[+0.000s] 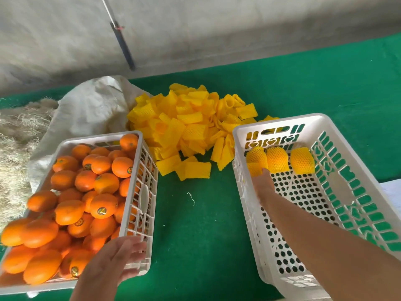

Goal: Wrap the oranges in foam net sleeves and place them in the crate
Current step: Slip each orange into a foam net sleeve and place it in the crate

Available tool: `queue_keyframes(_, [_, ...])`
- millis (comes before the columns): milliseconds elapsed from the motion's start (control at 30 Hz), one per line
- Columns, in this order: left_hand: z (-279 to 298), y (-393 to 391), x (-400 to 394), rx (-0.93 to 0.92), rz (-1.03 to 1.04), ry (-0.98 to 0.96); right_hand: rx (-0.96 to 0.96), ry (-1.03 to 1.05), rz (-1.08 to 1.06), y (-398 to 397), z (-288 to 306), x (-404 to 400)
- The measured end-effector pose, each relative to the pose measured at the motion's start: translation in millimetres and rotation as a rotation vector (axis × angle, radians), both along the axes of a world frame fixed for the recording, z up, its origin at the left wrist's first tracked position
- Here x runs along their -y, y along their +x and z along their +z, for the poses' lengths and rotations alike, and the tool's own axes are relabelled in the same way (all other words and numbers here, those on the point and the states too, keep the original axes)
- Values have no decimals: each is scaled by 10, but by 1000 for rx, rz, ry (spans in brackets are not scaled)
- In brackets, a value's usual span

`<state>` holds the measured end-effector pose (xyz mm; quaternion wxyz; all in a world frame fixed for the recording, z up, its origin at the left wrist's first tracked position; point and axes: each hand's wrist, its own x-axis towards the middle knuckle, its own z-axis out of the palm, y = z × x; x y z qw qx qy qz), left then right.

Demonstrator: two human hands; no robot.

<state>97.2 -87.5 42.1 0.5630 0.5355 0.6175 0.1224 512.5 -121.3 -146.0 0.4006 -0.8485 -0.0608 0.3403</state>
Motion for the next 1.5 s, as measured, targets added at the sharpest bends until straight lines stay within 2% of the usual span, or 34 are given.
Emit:
queue_keyframes(100, [93,-62,-91,-41,-100,229,4,14,-17,-23,117,147])
queue_keyframes(233, [11,-249,-479,-118,-52,470,-9,124,-13,-81,368,380])
queue_keyframes(367, [-244,-447,-998,-412,-157,739,-41,182,67,-333,710,548])
queue_keyframes(467, [-433,-514,-1292,-588,-316,733,190,63,211,-622,916,597])
queue_keyframes(567, [-578,-494,-1449,-646,-453,665,244,7,275,-898,961,626])
queue_keyframes(733, [-775,-500,-1570,-834,-565,800,412,-120,300,-1144,939,681])
queue_keyframes(833, [-829,-531,-1610,-876,-587,880,490,-158,269,-1219,921,691])
queue_keyframes(933, [-815,-594,-1628,-769,-559,888,582,-145,223,-1324,930,664])
queue_keyframes(1100, [-658,-754,-1531,-356,-349,738,841,-108,266,-1554,857,511])
queue_keyframes(1200, [-560,-794,-1371,-37,-212,490,875,-72,416,-1713,669,241])
queue_keyframes(1333, [-629,-738,-1131,423,154,-107,646,-132,652,-1803,371,-326])
queue_keyframes(1400, [-701,-757,-1063,542,268,-266,592,-133,733,-1743,262,-655])
queue_keyframes(1500, [-757,-769,-1015,594,349,-378,562,-139,771,-1565,122,-1152])
